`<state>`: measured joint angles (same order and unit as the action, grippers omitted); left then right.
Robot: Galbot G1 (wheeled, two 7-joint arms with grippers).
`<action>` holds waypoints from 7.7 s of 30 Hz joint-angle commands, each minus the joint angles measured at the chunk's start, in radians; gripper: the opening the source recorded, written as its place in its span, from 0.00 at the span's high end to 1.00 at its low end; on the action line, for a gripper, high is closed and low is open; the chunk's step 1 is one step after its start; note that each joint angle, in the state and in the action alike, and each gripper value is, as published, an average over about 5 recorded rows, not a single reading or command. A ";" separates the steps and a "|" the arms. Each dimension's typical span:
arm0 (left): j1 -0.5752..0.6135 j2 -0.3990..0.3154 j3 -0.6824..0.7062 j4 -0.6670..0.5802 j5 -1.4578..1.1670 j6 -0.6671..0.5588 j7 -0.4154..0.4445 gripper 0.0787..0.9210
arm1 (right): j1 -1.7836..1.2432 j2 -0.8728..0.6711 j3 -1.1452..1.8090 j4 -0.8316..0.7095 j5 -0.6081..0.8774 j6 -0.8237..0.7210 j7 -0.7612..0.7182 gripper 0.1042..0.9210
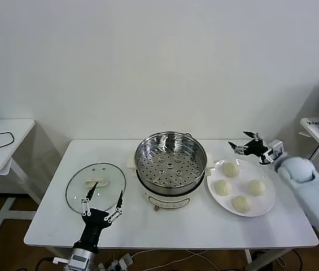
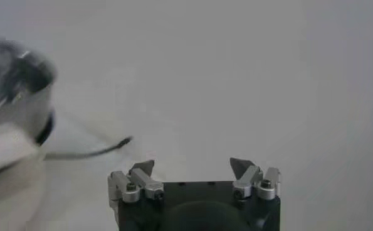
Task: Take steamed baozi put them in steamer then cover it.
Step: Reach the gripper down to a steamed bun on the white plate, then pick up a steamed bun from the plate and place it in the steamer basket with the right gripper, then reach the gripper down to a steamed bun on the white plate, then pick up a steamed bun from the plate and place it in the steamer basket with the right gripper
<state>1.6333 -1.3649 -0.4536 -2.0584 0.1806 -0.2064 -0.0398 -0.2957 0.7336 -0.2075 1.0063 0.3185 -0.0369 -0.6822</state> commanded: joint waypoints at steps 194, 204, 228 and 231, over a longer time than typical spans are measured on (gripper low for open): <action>0.026 -0.019 -0.036 -0.093 -0.056 0.008 -0.045 0.12 | 0.516 0.083 -0.985 -0.039 -0.006 -0.010 -0.332 0.29; 0.020 -0.010 -0.021 -0.103 -0.056 0.011 -0.045 0.12 | 0.938 0.058 -1.147 0.041 0.050 -0.024 -0.609 0.34; 0.006 -0.022 -0.001 -0.084 -0.054 0.009 -0.047 0.12 | 1.116 0.598 -1.346 0.144 0.418 -0.203 -0.424 0.35; 0.005 -0.026 0.000 -0.083 -0.054 0.009 -0.047 0.12 | 1.077 0.648 -1.373 0.117 0.422 -0.217 -0.383 0.35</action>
<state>1.6416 -1.3828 -0.4555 -2.1504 0.1250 -0.1981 -0.0869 0.8092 1.1810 -1.5107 1.1250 0.6492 -0.1901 -1.1892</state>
